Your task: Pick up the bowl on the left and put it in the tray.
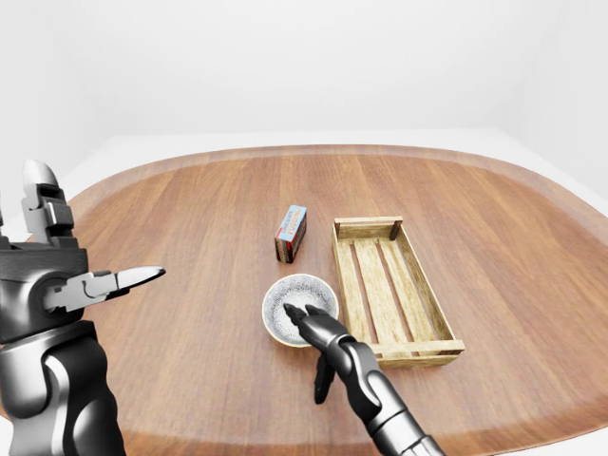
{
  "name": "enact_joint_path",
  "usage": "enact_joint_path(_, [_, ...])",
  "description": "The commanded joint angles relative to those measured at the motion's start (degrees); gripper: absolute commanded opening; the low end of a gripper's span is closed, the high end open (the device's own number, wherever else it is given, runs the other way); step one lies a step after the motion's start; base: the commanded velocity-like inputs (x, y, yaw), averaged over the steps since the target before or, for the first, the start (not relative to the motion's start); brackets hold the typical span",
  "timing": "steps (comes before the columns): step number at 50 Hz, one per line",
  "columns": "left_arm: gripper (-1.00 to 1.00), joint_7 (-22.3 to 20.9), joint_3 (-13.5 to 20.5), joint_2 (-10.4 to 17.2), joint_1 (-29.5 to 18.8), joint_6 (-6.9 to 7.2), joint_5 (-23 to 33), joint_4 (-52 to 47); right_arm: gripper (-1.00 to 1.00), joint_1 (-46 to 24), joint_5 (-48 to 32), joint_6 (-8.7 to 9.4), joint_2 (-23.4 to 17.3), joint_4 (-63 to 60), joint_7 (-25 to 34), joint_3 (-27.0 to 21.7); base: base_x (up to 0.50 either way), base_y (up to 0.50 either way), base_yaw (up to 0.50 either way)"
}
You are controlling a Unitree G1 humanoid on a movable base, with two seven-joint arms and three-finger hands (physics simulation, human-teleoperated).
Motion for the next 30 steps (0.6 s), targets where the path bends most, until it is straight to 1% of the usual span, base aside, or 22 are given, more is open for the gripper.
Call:
enact_joint_path(1, [1.0,-0.13,0.01,-0.09,0.16,0.0,0.05,-0.14,1.0,-0.84,0.81,0.0,0.58,4.09,-2.37,-0.14,0.0,0.0,0.0])
enact_joint_path(30, [1.0,-0.32,-0.76,-0.43,0.11,0.0,1.0,0.12,1.0,-1.91,0.87,0.0,1.37,9.73,-4.73,-0.04,0.0,0.0,0.0])
